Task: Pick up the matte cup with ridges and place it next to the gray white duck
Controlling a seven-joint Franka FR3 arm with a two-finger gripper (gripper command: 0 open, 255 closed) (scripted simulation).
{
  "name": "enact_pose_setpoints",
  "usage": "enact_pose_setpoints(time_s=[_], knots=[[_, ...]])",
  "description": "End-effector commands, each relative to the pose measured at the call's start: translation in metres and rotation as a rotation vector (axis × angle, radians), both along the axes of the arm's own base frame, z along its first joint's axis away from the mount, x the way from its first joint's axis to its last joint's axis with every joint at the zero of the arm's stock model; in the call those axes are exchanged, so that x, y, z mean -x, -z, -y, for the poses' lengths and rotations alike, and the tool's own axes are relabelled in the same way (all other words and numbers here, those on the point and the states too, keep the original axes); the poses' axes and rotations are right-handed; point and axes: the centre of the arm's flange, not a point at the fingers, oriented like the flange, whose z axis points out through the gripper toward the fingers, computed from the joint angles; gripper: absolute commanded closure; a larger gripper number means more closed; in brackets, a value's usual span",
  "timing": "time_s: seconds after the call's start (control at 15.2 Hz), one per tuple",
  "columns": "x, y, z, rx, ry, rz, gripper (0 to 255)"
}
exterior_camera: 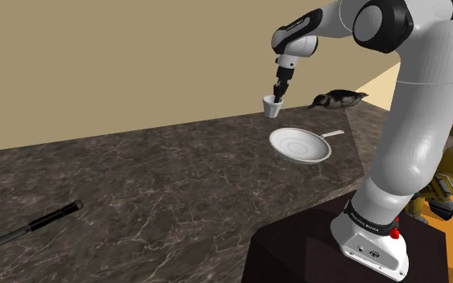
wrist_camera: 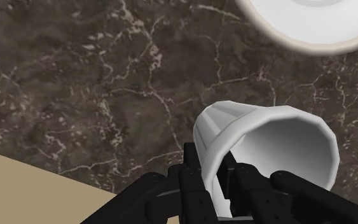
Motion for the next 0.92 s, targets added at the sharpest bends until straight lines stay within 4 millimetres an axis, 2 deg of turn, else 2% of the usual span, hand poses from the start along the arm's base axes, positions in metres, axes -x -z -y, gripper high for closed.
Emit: enact_pose_setpoints(time_s=[0.0, 0.86], knots=[[-0.001, -0.011, -0.001, 0.0, 0.0, 0.0, 255], [-0.001, -0.08, -0.001, 0.0, 0.0, 0.0, 255]])
